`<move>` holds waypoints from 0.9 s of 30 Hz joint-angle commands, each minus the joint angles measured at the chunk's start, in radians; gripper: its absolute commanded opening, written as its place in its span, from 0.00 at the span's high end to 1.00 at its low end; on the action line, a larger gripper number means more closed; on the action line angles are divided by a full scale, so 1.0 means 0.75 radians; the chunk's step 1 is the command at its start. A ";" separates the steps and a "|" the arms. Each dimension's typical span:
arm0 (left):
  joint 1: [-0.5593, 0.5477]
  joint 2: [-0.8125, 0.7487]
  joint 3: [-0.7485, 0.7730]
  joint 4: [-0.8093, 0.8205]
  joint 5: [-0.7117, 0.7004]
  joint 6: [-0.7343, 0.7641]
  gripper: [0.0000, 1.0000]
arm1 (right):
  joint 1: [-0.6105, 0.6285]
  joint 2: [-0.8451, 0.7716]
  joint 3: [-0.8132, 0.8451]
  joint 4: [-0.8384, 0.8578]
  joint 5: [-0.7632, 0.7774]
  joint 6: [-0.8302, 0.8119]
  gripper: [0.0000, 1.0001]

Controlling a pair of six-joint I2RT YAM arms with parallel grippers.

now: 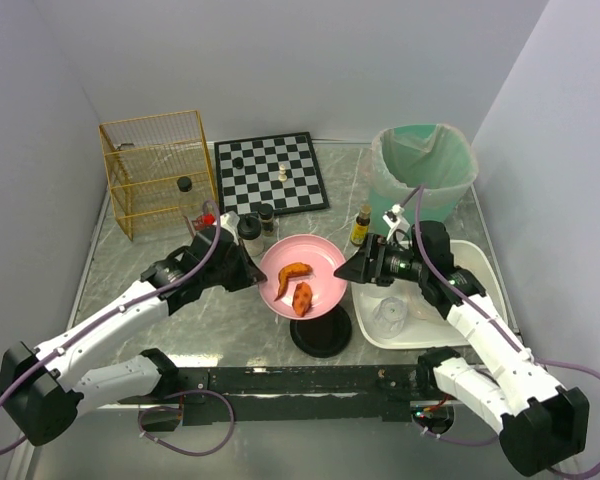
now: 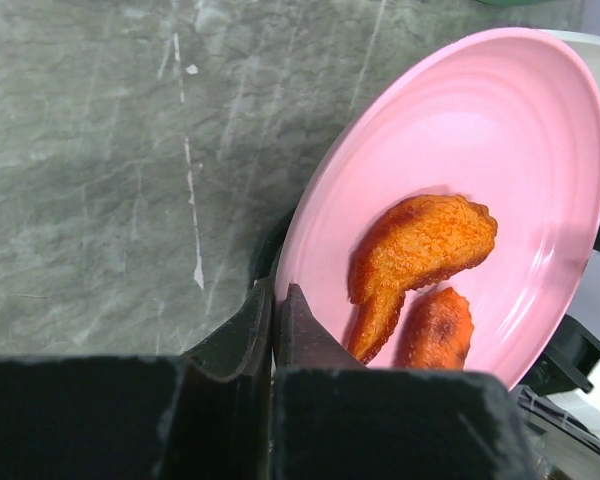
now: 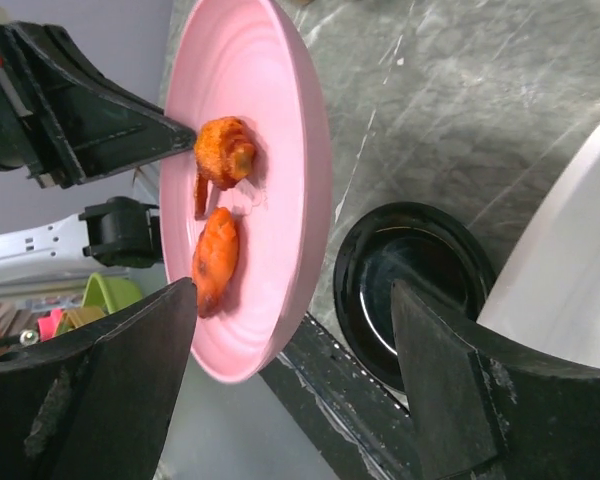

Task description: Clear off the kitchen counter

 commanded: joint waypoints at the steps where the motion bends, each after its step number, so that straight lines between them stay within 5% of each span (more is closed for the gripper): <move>1: 0.000 -0.007 0.094 0.063 0.085 0.004 0.99 | 0.030 0.036 -0.039 0.175 -0.071 0.050 0.17; 22: -0.002 0.042 0.157 0.145 0.138 0.010 0.99 | 0.104 0.179 -0.041 0.423 -0.116 0.209 0.68; 27: -0.004 0.054 0.174 0.141 0.114 0.018 0.83 | 0.104 0.175 -0.029 0.410 -0.116 0.216 0.84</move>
